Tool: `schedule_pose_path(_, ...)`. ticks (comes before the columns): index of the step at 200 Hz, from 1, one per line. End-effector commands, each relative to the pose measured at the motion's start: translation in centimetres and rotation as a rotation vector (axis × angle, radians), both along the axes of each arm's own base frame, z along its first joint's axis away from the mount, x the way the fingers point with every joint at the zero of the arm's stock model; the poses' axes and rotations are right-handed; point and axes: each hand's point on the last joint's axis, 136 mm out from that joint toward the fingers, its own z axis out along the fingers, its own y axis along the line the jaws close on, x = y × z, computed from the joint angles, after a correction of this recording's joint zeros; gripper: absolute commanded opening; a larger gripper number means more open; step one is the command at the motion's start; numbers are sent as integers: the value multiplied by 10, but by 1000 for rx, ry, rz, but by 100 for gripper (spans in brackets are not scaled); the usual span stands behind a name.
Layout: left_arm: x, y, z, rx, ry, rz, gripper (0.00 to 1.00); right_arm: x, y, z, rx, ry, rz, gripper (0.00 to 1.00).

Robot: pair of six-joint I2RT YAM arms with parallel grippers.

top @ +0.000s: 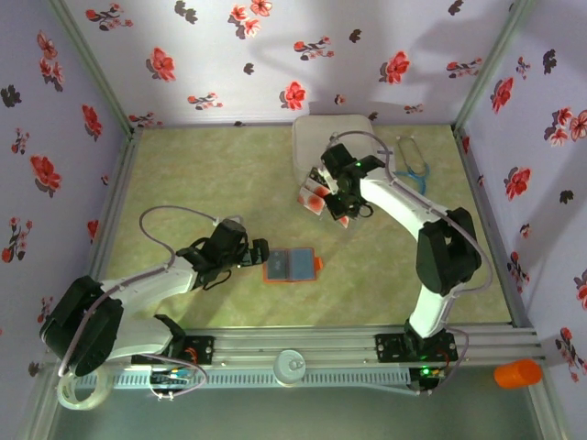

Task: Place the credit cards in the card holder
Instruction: Pick up the credit card from the storage box, then press the card holder at the center of the table.

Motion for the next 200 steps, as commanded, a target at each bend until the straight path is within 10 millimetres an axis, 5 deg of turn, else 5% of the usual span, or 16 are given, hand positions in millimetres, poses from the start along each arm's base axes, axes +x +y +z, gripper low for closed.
schedule_pose_path(1,-3,5,0,25,-9,-2,100,-6,8,35,38,-53,30,0)
schedule_pose_path(32,-3,5,-1,29,-4,-2,100,-19,25,53,157,-64,2,0)
schedule_pose_path(101,-10,11,-10,48,20,0,100,-67,89,39,554,41,-24,0)
schedule_pose_path(144,-12,13,-15,54,31,3,100,-97,112,10,476,76,107,0)
schedule_pose_path(200,-12,13,-15,52,30,4,100,-118,118,-18,293,101,248,0)
